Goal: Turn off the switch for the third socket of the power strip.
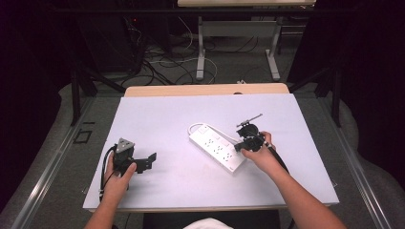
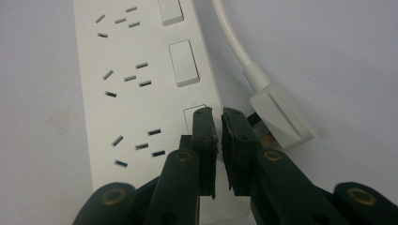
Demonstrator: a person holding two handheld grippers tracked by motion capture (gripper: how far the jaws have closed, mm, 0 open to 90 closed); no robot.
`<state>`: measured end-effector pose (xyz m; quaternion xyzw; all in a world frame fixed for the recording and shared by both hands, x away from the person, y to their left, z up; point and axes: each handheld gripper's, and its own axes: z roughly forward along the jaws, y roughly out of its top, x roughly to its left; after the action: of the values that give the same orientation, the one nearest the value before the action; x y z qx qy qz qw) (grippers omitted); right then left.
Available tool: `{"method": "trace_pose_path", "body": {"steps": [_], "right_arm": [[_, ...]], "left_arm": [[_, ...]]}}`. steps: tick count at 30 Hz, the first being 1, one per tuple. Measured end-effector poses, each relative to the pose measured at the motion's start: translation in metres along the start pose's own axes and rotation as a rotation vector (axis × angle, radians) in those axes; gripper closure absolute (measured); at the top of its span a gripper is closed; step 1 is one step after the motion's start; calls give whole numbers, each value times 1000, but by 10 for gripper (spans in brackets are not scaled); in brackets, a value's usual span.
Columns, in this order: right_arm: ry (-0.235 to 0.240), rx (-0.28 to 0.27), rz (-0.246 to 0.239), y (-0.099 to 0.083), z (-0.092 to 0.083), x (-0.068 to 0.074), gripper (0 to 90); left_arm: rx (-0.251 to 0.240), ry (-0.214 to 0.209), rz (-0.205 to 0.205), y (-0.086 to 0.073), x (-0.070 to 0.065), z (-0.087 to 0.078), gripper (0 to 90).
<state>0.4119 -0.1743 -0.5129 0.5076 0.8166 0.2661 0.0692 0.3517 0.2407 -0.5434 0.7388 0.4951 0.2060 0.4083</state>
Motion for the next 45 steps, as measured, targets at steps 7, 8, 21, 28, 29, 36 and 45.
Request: {"method": "trace_pose_path", "body": {"steps": [7,8,21,28,29,36,45], "right_arm": [[10,3,-7,0,0,1,867],[19,-1,-27,-1,0,-1,872],[27,-23,-26,-2,1,0,873],[15,-11,-5,-2,1,0,873],[16,-14,-7,-2,1,0,872],[20,-21,-16,-3,1,-2,874],[-5,-30,-45,-4,1,1,900]], "left_arm": [[-1,1,0,0,0,0,3],[-3,1,2,0,0,0,4],[-1,1,1,0,0,0,3],[-1,1,2,0,0,0,3],[-2,1,2,0,0,0,3],[-3,2,2,0,0,0,3],[0,2,1,0,0,-1,3]]}}
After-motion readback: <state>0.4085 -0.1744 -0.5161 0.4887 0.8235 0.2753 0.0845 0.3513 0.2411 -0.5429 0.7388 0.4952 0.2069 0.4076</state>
